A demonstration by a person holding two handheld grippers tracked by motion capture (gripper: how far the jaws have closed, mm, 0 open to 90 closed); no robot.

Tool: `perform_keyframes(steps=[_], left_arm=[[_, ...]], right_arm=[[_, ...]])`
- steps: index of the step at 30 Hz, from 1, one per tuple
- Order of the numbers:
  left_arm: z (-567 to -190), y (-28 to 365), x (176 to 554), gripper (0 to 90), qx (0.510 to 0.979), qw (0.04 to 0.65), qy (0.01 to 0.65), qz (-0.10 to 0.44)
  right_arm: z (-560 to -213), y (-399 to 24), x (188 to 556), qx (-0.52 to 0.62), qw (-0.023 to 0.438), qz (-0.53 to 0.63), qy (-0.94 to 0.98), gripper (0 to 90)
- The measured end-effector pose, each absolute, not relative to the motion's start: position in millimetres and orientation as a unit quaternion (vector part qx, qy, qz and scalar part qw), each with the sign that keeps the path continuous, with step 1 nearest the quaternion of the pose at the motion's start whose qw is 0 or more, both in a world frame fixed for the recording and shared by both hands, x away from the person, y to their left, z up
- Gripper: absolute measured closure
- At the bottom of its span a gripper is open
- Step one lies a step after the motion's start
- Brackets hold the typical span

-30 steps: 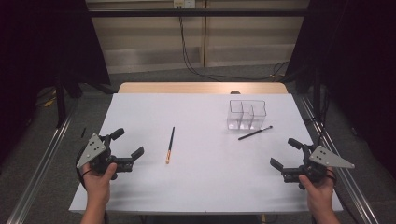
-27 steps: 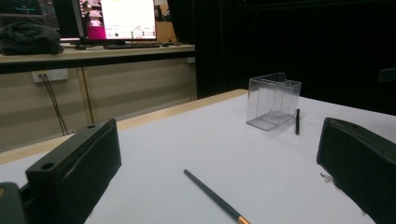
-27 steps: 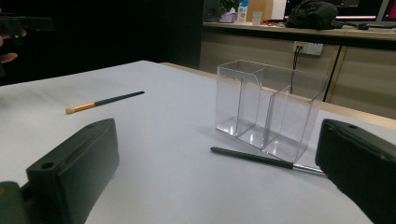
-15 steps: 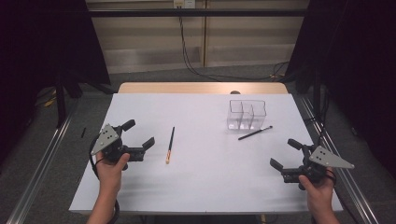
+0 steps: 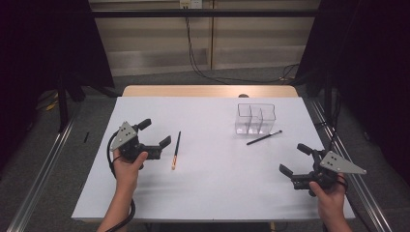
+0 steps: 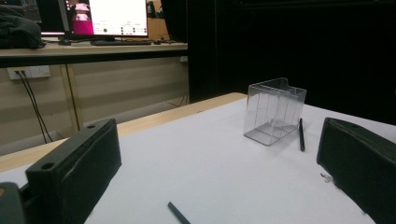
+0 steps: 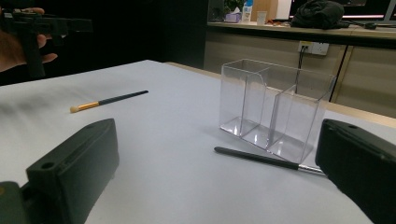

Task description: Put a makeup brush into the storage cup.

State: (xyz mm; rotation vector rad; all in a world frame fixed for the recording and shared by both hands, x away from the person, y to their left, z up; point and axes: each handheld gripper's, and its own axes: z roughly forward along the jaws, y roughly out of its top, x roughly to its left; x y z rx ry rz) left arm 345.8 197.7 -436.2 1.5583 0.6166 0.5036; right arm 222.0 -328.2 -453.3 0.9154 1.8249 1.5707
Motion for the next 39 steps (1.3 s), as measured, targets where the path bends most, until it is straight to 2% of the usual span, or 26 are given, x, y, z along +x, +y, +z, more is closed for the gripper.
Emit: perform_keyframes(steps=[10, 26, 39], left_arm=[[-435.4, 184.7, 352.8, 0.0, 0.683, 0.641, 0.270, 0.225], [-432.6, 179.9, 355.4, 0.0, 0.694, 0.623, 0.285, 0.221], [-432.5, 154.2, 371.8, 0.0, 0.747, 0.552, 0.313, 0.200]], right_arm=[[-448.1, -331.5, 223.2, 0.341, 0.289, 0.589, 0.673, 0.0], [-447.6, -321.0, 234.0, 0.329, 0.277, 0.594, 0.680, 0.0], [-446.9, -321.1, 234.0, 0.324, 0.279, 0.596, 0.680, 0.0]])
